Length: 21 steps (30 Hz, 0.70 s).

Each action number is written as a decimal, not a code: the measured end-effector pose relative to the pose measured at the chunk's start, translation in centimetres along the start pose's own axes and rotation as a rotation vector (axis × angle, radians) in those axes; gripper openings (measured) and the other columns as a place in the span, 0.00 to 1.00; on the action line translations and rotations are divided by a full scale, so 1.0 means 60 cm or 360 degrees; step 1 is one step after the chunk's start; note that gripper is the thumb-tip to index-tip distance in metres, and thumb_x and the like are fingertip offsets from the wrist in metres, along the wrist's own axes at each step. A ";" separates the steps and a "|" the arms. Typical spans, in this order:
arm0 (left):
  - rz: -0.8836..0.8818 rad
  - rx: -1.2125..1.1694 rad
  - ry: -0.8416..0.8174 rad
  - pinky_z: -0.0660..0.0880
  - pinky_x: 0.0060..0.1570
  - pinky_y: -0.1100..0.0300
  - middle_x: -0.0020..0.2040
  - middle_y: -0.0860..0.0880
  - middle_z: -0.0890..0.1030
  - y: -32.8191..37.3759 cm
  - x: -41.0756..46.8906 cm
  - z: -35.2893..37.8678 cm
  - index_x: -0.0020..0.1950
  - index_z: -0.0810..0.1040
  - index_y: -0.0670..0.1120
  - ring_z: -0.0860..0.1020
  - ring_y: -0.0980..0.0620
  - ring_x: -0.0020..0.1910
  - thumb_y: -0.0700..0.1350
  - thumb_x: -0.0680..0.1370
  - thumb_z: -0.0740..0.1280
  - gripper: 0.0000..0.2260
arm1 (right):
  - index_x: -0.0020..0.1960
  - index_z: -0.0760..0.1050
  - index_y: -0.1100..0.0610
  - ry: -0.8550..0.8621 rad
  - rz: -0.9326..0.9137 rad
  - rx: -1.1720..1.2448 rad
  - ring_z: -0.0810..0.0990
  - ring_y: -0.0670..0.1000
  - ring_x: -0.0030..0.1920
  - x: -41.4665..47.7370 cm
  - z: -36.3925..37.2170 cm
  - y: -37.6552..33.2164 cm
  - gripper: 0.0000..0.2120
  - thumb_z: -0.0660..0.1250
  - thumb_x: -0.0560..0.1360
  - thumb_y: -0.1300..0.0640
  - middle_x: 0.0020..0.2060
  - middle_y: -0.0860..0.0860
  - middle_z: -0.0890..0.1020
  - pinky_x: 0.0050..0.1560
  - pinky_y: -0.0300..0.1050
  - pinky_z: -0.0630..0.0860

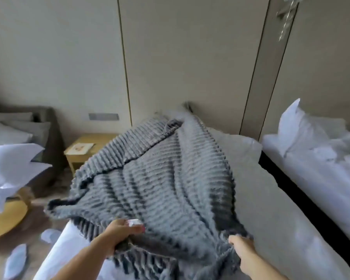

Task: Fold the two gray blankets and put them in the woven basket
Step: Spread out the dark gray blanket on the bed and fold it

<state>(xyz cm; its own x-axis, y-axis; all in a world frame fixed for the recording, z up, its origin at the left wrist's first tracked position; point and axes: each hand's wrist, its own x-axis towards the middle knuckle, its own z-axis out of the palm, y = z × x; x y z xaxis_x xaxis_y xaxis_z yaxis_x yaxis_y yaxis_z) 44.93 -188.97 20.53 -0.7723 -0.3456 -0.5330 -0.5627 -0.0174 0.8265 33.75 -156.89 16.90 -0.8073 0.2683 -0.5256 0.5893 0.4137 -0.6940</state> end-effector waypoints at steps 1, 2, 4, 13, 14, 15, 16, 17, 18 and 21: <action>-0.0104 -0.0032 -0.0018 0.63 0.17 0.69 0.24 0.44 0.75 -0.054 -0.006 0.016 0.39 0.84 0.40 0.68 0.52 0.15 0.41 0.70 0.76 0.05 | 0.64 0.72 0.67 -0.0049 0.0100 -0.0068 0.73 0.56 0.65 0.002 0.022 0.053 0.16 0.59 0.78 0.62 0.63 0.60 0.74 0.48 0.42 0.67; -0.0204 -0.0052 -0.0029 0.63 0.17 0.69 0.25 0.44 0.75 -0.104 -0.016 0.032 0.41 0.84 0.39 0.68 0.52 0.15 0.42 0.70 0.75 0.06 | 0.62 0.70 0.64 -0.0062 0.0195 -0.0124 0.71 0.53 0.67 0.003 0.040 0.099 0.13 0.57 0.80 0.60 0.63 0.58 0.73 0.47 0.37 0.64; -0.0390 -0.0078 0.0017 0.64 0.19 0.67 0.28 0.43 0.73 -0.192 -0.043 0.055 0.42 0.83 0.39 0.66 0.52 0.17 0.47 0.70 0.76 0.11 | 0.55 0.65 0.62 -0.0080 0.0354 -0.0138 0.73 0.54 0.61 -0.023 0.067 0.170 0.05 0.57 0.81 0.61 0.55 0.57 0.74 0.48 0.36 0.62; -0.0546 -0.0662 0.0680 0.75 0.25 0.54 0.46 0.35 0.81 -0.347 -0.160 0.080 0.59 0.74 0.40 0.80 0.40 0.33 0.41 0.77 0.68 0.13 | 0.34 0.71 0.59 -0.0273 0.0351 0.0047 0.70 0.54 0.38 -0.128 0.054 0.318 0.14 0.61 0.75 0.73 0.34 0.57 0.71 0.45 0.45 0.72; -0.0538 -0.0764 0.0727 0.77 0.26 0.52 0.50 0.34 0.80 -0.346 -0.170 0.079 0.61 0.73 0.41 0.80 0.39 0.35 0.41 0.78 0.66 0.11 | 0.33 0.70 0.55 -0.0212 0.0300 0.0144 0.68 0.53 0.36 -0.130 0.044 0.331 0.16 0.63 0.72 0.73 0.32 0.56 0.70 0.41 0.37 0.70; -0.0521 -0.0856 0.0720 0.75 0.21 0.56 0.49 0.35 0.80 -0.338 -0.178 0.078 0.61 0.72 0.44 0.80 0.41 0.31 0.40 0.79 0.63 0.10 | 0.34 0.70 0.52 -0.0177 0.0334 0.0231 0.69 0.52 0.37 -0.125 0.035 0.332 0.16 0.65 0.71 0.71 0.33 0.52 0.70 0.40 0.29 0.66; -0.0479 -0.0865 0.0700 0.70 0.17 0.62 0.45 0.36 0.79 -0.327 -0.182 0.073 0.60 0.71 0.46 0.78 0.44 0.24 0.38 0.79 0.62 0.10 | 0.36 0.70 0.52 -0.0206 0.0344 0.0431 0.71 0.51 0.40 -0.117 0.024 0.324 0.13 0.68 0.71 0.67 0.36 0.50 0.72 0.43 0.26 0.65; -0.0426 -0.0845 0.0689 0.68 0.16 0.65 0.42 0.36 0.79 -0.313 -0.185 0.068 0.60 0.71 0.47 0.75 0.46 0.20 0.35 0.78 0.61 0.12 | 0.39 0.72 0.52 -0.0254 0.0383 0.0579 0.74 0.52 0.44 -0.117 0.012 0.308 0.10 0.70 0.70 0.65 0.39 0.52 0.75 0.44 0.27 0.64; -0.0359 -0.0804 0.0690 0.69 0.17 0.64 0.41 0.37 0.79 -0.294 -0.185 0.062 0.60 0.72 0.47 0.74 0.45 0.20 0.33 0.77 0.60 0.15 | 0.40 0.73 0.54 -0.0264 0.0369 0.0622 0.75 0.52 0.46 -0.119 0.002 0.305 0.09 0.71 0.70 0.65 0.41 0.55 0.76 0.48 0.34 0.67; -0.0001 -0.0468 0.0768 0.78 0.32 0.49 0.44 0.38 0.81 -0.213 -0.199 0.044 0.57 0.77 0.48 0.78 0.41 0.31 0.32 0.75 0.62 0.16 | 0.42 0.76 0.57 -0.0273 0.0374 0.1250 0.75 0.51 0.39 -0.142 -0.047 0.241 0.11 0.65 0.71 0.72 0.39 0.55 0.77 0.54 0.52 0.73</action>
<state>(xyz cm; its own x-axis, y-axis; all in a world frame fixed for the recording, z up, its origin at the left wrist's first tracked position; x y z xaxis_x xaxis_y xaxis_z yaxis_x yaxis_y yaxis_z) 60.56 -182.13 15.86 -0.5107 -0.7342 -0.4474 -0.4039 -0.2545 0.8787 49.07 -150.75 12.72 -0.6823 0.1093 -0.7229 0.6434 -0.3797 -0.6647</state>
